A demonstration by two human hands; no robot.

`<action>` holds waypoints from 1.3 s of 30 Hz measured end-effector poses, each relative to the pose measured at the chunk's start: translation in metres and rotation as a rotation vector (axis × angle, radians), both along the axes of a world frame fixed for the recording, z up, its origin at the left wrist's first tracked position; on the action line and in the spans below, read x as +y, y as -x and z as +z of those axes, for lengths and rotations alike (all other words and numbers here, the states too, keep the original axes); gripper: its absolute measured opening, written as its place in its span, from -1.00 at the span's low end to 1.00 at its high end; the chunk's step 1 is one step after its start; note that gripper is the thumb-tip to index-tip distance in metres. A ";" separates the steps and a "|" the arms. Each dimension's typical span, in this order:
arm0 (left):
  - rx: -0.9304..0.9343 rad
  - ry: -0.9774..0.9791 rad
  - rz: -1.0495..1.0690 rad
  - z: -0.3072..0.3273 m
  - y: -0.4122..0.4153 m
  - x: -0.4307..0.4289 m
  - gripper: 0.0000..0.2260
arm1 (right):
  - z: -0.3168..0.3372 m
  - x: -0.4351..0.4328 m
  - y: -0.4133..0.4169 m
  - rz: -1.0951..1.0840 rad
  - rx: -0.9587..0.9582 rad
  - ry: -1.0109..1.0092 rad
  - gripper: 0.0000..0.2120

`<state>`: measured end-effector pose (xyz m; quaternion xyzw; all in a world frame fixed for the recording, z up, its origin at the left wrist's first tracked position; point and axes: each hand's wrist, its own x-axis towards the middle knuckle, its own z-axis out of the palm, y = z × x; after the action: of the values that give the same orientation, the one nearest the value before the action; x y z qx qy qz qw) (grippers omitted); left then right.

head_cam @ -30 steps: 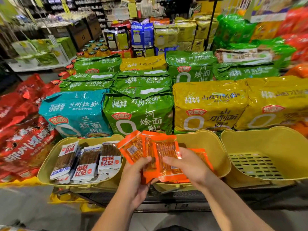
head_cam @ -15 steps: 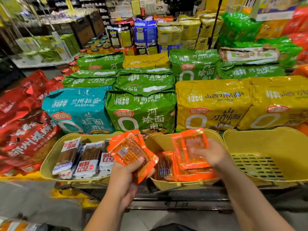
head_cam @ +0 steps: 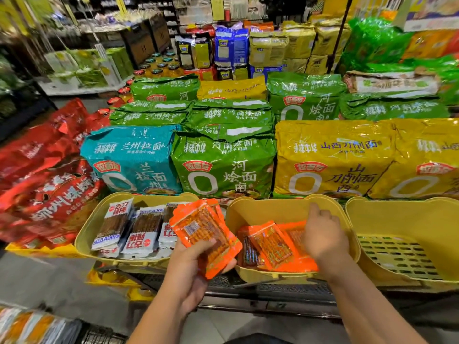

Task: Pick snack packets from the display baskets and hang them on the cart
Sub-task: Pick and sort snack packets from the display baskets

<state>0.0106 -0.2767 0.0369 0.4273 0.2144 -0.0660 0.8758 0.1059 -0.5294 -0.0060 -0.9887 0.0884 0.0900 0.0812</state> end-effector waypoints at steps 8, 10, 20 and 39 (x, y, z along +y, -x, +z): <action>0.042 0.157 -0.087 0.001 -0.006 -0.008 -0.57 | 0.003 0.002 0.001 0.255 0.311 0.033 -0.56; 0.024 0.056 -0.077 0.000 -0.009 -0.013 -0.55 | 0.014 0.009 0.005 0.191 0.103 -0.317 -0.63; 0.038 -0.074 -0.109 0.001 -0.019 -0.037 -0.74 | 0.026 0.028 0.026 -0.084 0.252 -1.495 -0.59; 0.002 -0.218 -0.047 -0.003 -0.029 -0.024 -0.70 | 0.008 0.027 0.008 -0.151 0.226 -1.459 -0.71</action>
<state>0.0398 -0.3011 0.0338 0.5247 0.2108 -0.0634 0.8223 0.0980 -0.5022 0.0016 -0.6593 0.0818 0.2211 0.7140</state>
